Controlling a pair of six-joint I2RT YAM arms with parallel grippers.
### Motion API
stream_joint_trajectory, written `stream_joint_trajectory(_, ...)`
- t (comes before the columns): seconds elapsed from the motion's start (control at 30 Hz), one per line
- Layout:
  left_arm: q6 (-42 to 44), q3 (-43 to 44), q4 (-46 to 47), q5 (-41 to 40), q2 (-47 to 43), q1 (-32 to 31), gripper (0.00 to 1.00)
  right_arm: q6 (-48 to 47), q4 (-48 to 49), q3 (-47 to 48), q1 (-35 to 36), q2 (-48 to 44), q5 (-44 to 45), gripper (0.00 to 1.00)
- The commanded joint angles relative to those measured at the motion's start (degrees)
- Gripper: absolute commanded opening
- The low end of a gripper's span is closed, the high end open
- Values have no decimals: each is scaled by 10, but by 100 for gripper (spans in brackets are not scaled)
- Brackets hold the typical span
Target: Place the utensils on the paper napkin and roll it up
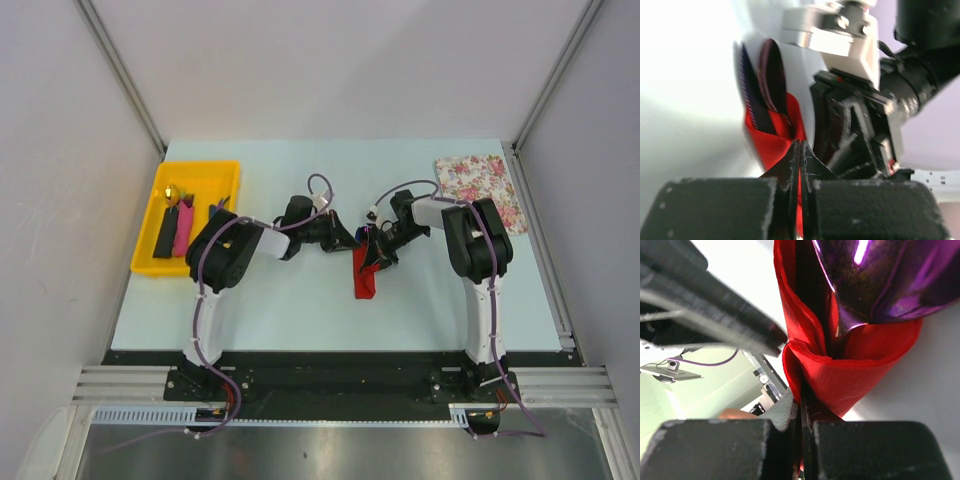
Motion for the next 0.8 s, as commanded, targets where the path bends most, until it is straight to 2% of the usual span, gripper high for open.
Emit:
stream_joint_trajectory(0.0,-4,30,10,-21,19,-4,0,-31,23,-14,5,-3,81,0)
stream_joint_trajectory(0.33,81,56,-149,-77,26,-18,0,-30,23,0,19,-34,72,0)
stream_joint_trajectory(0.77,105,57,-194,-112,17,-21,0,-15,27,7,41,-48,73,0)
